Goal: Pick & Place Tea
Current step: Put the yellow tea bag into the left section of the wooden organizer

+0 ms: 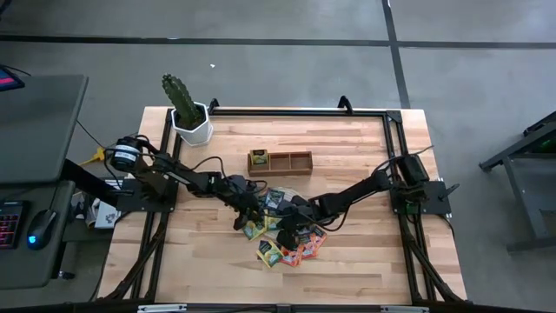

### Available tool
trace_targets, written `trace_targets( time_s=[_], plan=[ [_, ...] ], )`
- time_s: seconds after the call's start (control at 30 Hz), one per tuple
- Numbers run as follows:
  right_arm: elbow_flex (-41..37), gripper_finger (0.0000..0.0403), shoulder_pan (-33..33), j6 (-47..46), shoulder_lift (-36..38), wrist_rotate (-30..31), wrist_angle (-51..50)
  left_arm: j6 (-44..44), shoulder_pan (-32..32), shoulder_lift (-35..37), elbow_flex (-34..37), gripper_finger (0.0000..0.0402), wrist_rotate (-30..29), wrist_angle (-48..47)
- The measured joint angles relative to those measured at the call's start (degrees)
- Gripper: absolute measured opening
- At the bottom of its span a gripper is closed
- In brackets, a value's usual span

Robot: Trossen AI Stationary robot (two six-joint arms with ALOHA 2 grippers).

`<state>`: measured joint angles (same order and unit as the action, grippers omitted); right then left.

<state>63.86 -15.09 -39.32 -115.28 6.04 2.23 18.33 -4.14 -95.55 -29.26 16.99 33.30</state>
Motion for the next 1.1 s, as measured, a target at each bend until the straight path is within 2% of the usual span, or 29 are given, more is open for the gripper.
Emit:
trace_targets(
  time_s=[0.23,0.43,0.77,1.1],
  plan=[
    [0.0,0.0,0.2,-0.6,-0.1,-0.2,-0.9,2.4,0.0,0.0,0.0,0.0144,-0.9,-1.2],
    [0.0,0.0,0.2,-0.7,-0.1,-0.2,-1.2,7.0,0.0,0.1,-0.1,0.0144,-4.1,-3.0],
    [-0.2,0.0,0.1,-0.7,-0.2,-0.2,-1.2,20.9,0.0,0.0,-2.2,0.0144,-3.9,-5.0],
    [-0.2,0.0,0.1,-0.3,-0.2,0.2,-0.9,23.8,0.0,0.0,-6.7,0.0144,-5.2,-13.2]
  ],
)
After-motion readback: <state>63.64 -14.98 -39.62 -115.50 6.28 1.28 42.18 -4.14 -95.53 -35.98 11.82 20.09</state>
